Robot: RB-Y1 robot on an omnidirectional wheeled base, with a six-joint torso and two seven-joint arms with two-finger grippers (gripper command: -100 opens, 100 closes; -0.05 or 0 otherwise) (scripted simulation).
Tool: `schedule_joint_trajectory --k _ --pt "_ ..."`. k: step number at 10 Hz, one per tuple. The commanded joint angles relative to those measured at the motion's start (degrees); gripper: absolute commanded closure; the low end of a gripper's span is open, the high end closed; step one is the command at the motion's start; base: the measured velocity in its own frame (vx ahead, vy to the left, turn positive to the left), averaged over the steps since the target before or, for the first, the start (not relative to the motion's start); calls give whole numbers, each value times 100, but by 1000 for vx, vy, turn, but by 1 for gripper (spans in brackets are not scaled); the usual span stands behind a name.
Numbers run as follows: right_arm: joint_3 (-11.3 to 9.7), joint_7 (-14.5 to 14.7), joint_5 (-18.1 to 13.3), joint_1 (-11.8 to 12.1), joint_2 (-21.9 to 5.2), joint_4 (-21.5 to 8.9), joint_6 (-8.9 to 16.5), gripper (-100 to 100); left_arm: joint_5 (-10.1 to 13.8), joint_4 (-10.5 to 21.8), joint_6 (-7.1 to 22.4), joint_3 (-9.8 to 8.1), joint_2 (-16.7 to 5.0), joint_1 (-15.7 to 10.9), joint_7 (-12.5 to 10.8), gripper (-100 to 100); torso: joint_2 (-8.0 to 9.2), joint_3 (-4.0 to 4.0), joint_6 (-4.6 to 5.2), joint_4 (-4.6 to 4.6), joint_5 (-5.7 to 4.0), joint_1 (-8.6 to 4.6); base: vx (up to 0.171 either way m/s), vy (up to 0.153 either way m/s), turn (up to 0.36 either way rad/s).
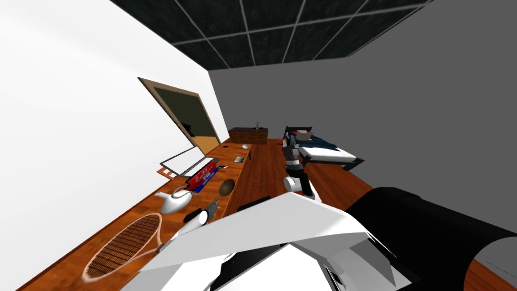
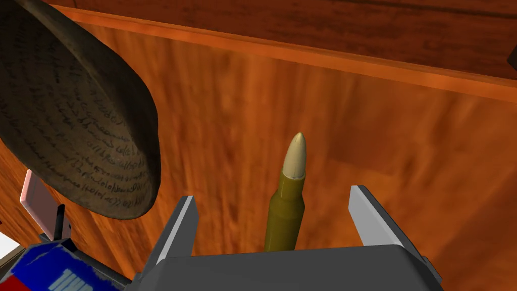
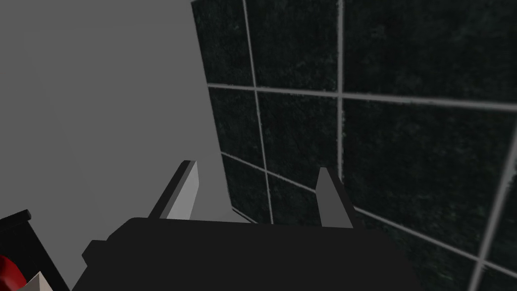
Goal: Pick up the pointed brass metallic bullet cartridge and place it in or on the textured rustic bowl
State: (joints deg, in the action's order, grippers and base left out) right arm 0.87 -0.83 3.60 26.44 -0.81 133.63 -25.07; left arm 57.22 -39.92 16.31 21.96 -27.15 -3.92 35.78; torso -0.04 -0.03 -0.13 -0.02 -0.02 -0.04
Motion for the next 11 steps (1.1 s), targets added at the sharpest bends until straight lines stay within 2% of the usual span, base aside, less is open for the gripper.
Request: schedule_joint_trajectory --k 1,3,5,6,7,9,11 --pt "0 0 0 0 0 0 0 0 68 286 209 31 -88 -109 14 -100 0 0 0 0 0 0 13 11 -182" --pt "0 0 0 -1 0 0 0 0 194 558 332 75 -151 -205 94 -100 -3 -1 4 0 1 5 16 25 -204" --pt "0 0 0 0 0 0 0 0 273 648 333 82 -144 -258 145 -100 -3 -2 0 0 1 4 10 14 -28" --pt "0 0 0 0 0 0 0 0 297 672 342 83 -147 -267 183 0 0 0 0 0 0 0 0 0 0" --pt "0 0 0 0 0 0 0 0 114 739 254 30 -17 -253 85 -100 2 1 0 0 0 -3 16 30 -29" --pt "0 0 0 0 0 0 0 0 114 739 254 30 -17 -253 85 -100 -4 -2 0 -1 2 10 15 34 -10" --pt "0 0 0 0 0 0 0 0 -156 843 123 -49 176 -234 -56 -100 -2 -1 0 0 2 10 15 46 -32"
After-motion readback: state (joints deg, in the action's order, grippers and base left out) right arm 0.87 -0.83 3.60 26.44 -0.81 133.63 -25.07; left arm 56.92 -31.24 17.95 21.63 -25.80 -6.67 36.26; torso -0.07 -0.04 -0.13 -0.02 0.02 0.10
